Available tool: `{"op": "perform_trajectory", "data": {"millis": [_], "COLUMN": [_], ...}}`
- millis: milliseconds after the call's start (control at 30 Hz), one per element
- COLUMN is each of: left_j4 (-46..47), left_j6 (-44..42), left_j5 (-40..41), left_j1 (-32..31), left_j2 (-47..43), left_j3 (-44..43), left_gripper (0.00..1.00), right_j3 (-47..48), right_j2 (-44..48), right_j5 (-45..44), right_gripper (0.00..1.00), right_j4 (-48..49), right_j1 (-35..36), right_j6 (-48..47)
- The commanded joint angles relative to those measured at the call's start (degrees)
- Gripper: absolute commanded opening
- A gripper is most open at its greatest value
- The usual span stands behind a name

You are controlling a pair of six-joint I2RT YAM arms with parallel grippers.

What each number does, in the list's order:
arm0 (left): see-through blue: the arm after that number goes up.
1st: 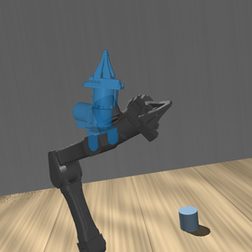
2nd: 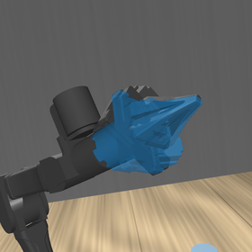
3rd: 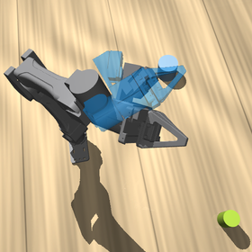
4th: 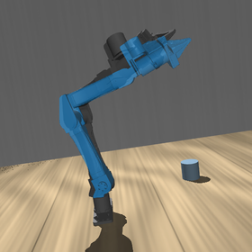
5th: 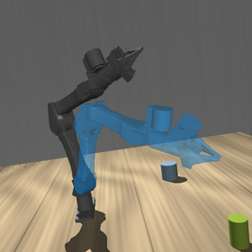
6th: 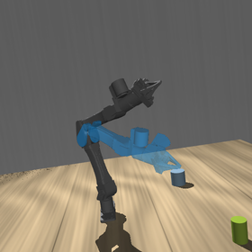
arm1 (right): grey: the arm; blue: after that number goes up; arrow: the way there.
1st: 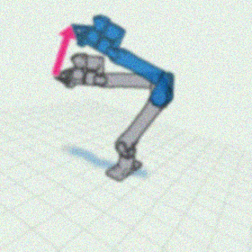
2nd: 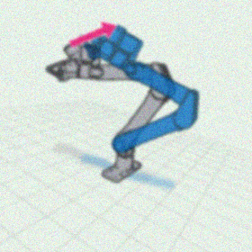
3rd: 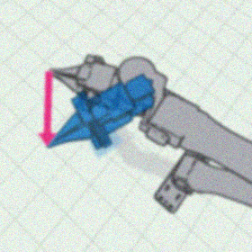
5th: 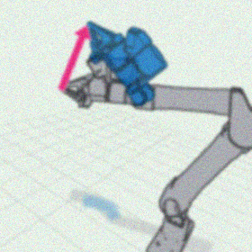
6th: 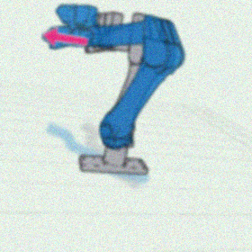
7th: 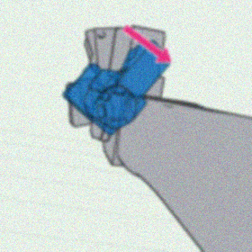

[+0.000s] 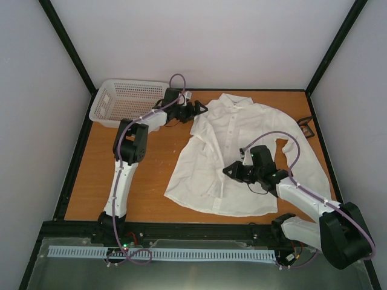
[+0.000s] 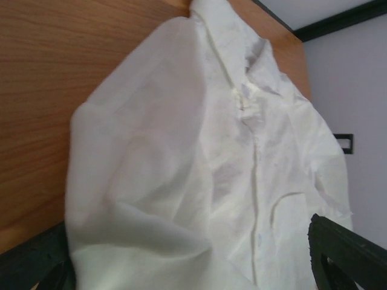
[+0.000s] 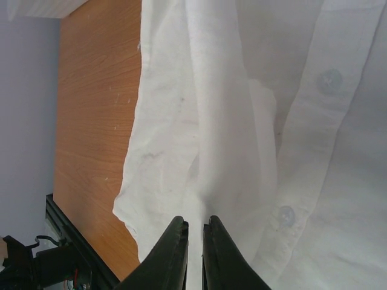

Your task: Pin the brooch onto the clothing

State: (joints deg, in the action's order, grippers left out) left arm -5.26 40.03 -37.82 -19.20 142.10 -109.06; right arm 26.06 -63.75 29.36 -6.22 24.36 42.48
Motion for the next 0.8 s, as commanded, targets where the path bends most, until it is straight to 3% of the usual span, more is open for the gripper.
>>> {"op": "perform_trajectory", "data": {"millis": [0,233,333,367,467,600,767], "left_j4": [1.6,12.7,12.1,10.2,3.0,-7.7,-19.7], "left_j6": [2.5,5.4,2.4,-0.4,-6.6,-12.7,-15.7], "left_j5": [-8.8,-19.9,-20.3,-19.1,-14.7,-4.1,6.2], "left_j1": [-0.2,-0.5,-1.3,-1.6,-1.6,-1.5,-1.5], "left_j2": [0.4,-6.0,-11.8,-13.7,-18.8,-23.3,-20.9], "left_j3": [-4.6,-9.2,-8.8,-8.6,-7.9,-4.6,-5.3], "left_gripper": [0.98,0.87,0.86,0.87,0.91,0.99,0.99], "right_j3": [1.5,0.7,2.5,2.6,5.5,10.6,15.9], "right_j2": [1.4,-5.0,-8.9,-8.7,-6.3,-4.4,-6.2], "right_j5": [2.0,4.9,6.7,6.3,1.6,-3.6,-11.4], "right_gripper": [0.1,0.12,0.14,0.16,0.36,0.43,0.58], "right_j4": [0.4,7.9,9.9,10.0,4.8,-4.5,-14.4], "right_j1": [0.1,6.3,8.6,8.6,8.1,5.1,2.8], "right_j6": [0.2,0.6,0.1,0.2,-2.6,-8.2,-12.9]}}
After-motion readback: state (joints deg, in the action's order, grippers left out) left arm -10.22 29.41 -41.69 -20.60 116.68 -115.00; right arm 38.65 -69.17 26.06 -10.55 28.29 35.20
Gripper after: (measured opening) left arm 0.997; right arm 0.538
